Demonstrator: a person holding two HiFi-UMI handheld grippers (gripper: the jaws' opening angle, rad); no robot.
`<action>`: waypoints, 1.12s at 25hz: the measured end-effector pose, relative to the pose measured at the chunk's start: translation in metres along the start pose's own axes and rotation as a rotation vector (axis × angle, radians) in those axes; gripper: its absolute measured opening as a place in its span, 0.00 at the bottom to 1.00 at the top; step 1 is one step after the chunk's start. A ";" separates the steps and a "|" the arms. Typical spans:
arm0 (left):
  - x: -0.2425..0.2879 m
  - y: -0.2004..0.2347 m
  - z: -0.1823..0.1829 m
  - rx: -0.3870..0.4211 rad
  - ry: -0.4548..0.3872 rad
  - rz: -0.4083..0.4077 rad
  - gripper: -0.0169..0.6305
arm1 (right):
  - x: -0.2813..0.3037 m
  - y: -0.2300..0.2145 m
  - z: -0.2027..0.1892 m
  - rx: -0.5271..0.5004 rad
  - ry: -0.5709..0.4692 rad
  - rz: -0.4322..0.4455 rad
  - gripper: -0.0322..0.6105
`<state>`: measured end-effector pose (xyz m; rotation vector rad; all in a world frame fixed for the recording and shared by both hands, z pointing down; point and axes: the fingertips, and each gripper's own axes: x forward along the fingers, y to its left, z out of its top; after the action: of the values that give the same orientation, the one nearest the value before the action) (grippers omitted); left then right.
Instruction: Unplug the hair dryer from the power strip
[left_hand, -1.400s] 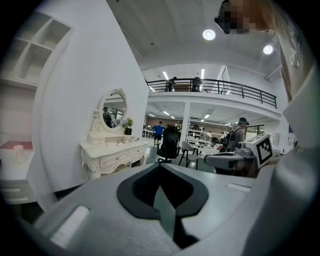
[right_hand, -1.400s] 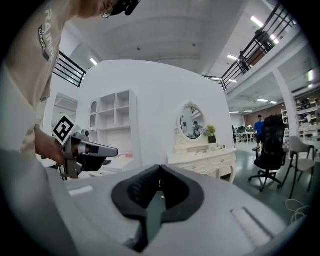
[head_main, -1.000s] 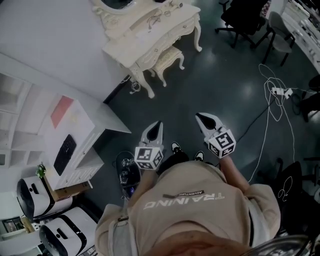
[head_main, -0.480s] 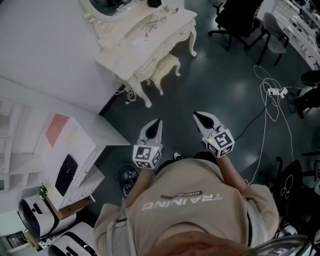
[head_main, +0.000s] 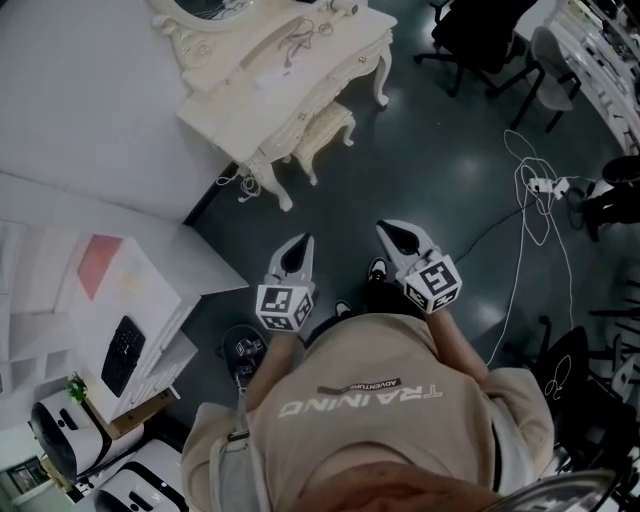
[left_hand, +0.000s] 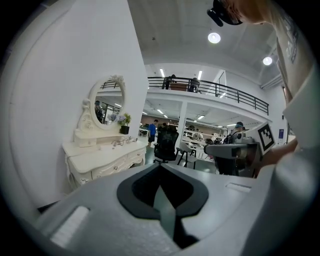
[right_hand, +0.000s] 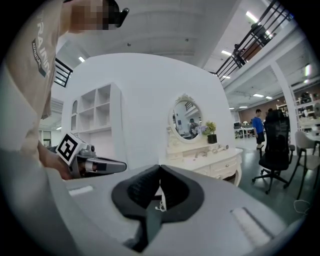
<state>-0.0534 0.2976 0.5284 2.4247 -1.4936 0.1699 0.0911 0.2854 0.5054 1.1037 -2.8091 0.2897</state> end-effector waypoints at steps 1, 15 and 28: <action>0.008 0.002 0.002 0.004 0.000 0.007 0.03 | 0.005 -0.008 0.001 -0.012 -0.002 0.006 0.06; 0.125 0.015 0.069 0.047 -0.046 0.160 0.03 | 0.078 -0.118 0.046 -0.129 -0.041 0.172 0.06; 0.196 0.080 0.082 -0.004 -0.022 0.187 0.03 | 0.166 -0.155 0.047 -0.070 0.002 0.241 0.06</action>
<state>-0.0394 0.0712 0.5134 2.2886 -1.7285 0.1791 0.0744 0.0545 0.5092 0.7507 -2.9265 0.2108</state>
